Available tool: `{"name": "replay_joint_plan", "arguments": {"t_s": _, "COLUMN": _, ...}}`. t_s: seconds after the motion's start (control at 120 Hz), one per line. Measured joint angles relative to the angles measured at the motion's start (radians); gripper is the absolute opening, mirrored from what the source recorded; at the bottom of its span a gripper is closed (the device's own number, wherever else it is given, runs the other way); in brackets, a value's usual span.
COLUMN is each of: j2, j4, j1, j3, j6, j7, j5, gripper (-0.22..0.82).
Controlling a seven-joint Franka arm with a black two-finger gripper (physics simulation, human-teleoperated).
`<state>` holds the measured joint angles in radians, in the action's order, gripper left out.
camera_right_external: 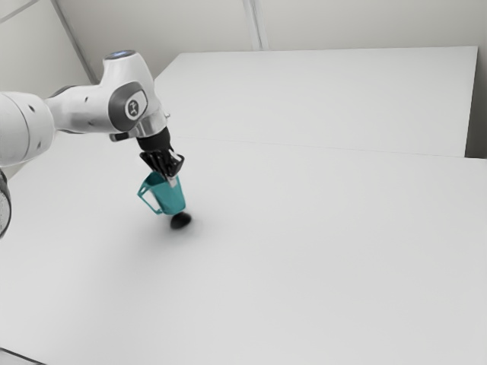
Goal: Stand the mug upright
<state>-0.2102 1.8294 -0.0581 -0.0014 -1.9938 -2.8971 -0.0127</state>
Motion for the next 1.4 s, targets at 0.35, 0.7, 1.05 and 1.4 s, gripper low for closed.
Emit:
{"name": "replay_joint_plan", "arguments": {"t_s": 0.35, "j2": -0.059, "j4": 0.000, "j1": 0.057, "j3": 0.000, "j6": -0.090, "j7": 0.000, "j5": -0.119, "gripper": -0.18}}
{"name": "replay_joint_plan", "arguments": {"t_s": 0.7, "j2": -0.098, "j4": 0.004, "j1": 0.067, "j3": 0.000, "j6": -0.133, "j7": 0.000, "j5": -0.128, "gripper": -0.11}}
{"name": "replay_joint_plan", "arguments": {"t_s": 1.05, "j2": -0.067, "j4": 0.004, "j1": 0.067, "j3": 0.000, "j6": -0.139, "j7": 0.000, "j5": -0.132, "gripper": 0.45}}
{"name": "replay_joint_plan", "arguments": {"t_s": 1.4, "j2": 0.144, "j4": -0.133, "j1": 0.049, "j3": 0.012, "j6": 0.081, "j7": 0.000, "j5": -0.111, "gripper": 0.58}}
